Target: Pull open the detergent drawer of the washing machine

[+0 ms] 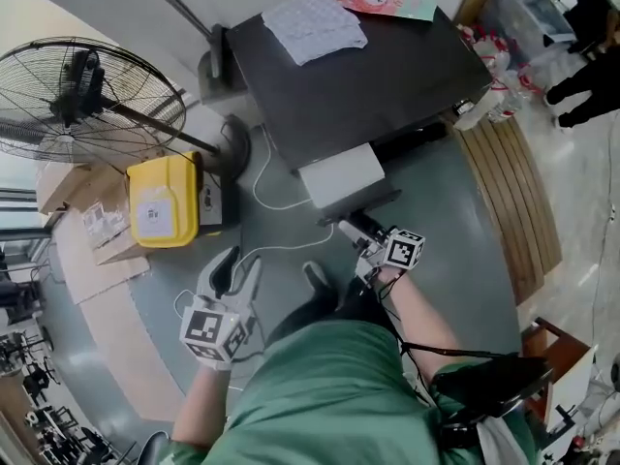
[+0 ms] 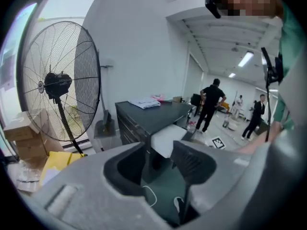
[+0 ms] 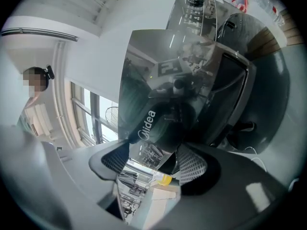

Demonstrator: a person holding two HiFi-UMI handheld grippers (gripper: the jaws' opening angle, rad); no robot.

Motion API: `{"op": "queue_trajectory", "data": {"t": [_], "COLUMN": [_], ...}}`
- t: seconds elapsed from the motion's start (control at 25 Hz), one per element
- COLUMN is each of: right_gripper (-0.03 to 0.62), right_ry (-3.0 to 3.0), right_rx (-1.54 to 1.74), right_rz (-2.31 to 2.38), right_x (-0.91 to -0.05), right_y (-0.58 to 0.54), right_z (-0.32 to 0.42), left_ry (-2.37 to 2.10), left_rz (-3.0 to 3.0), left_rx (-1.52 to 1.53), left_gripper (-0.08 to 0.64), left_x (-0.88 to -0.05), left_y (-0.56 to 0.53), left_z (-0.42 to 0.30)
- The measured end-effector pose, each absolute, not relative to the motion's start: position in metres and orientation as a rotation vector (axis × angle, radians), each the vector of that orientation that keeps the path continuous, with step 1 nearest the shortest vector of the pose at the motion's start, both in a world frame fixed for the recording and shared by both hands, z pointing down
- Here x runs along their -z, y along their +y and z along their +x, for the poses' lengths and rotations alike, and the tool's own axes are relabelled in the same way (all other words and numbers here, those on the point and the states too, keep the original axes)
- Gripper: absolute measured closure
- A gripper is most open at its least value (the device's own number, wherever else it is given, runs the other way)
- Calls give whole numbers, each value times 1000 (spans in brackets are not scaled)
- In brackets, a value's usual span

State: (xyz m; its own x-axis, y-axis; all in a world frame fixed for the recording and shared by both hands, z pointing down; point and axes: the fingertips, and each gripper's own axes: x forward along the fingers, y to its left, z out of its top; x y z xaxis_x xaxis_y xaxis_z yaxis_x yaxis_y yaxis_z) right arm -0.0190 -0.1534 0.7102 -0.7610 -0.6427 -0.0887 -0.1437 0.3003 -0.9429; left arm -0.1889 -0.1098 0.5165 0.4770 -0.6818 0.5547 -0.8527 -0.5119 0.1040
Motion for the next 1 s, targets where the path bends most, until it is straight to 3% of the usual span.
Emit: {"op": "queue_trajectory", "data": {"t": [1.0], "right_gripper": [297], "right_ry": [2094], "right_rx": [1535], "right_rz": [-893], "right_x": [-721], "right_y": [-98], "right_z": [-4], "left_ry": [-1148], "left_rz": [2458], "left_rx": [-593], "left_gripper": [382], "left_x": [-510], "left_y": [-116], "left_z": [-167]}}
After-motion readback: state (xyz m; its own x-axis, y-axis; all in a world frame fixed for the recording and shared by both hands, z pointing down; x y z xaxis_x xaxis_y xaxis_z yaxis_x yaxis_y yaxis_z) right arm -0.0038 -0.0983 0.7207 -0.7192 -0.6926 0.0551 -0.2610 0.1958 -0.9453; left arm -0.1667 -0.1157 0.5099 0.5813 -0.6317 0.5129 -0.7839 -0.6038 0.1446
